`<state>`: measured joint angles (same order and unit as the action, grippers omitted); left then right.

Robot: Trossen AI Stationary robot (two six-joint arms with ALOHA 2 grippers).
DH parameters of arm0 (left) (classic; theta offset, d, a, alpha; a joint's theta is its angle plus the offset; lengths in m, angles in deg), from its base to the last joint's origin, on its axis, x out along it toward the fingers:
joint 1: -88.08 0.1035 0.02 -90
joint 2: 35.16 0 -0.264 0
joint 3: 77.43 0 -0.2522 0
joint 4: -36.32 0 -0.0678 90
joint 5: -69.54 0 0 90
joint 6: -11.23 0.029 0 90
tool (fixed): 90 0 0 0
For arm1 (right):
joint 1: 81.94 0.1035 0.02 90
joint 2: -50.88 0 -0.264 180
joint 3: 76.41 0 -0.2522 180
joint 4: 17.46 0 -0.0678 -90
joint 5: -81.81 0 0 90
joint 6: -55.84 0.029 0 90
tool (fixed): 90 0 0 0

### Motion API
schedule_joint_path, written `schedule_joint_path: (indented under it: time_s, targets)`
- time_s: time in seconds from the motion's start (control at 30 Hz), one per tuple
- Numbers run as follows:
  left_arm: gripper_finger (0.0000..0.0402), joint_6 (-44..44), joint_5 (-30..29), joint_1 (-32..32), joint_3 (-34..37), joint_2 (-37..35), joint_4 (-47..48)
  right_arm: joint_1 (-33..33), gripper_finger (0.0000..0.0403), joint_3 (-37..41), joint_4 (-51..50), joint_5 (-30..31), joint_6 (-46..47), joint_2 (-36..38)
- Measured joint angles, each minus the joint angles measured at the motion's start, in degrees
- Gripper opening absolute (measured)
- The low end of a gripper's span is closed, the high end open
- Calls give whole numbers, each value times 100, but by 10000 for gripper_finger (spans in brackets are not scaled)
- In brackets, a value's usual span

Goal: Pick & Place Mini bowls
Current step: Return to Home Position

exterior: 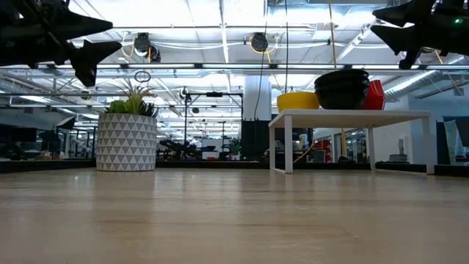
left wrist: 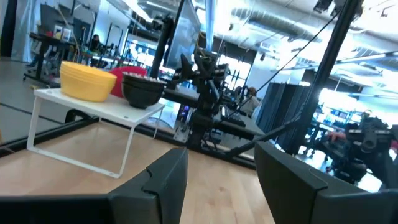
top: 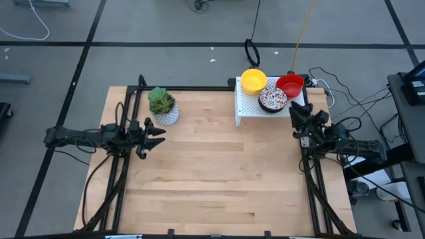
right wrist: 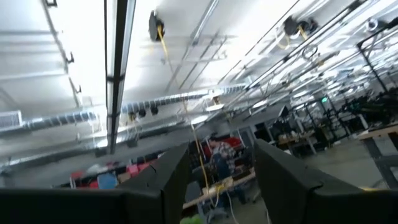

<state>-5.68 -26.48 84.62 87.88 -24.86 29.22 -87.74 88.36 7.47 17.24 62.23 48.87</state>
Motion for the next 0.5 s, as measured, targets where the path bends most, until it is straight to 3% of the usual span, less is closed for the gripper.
schedule_joint_path:
  time_s: [0.5]
  targets:
    - [189, 0, 1, 0, 0, -207, 6, -427, 165, 0, -142, 0, 0, 182]
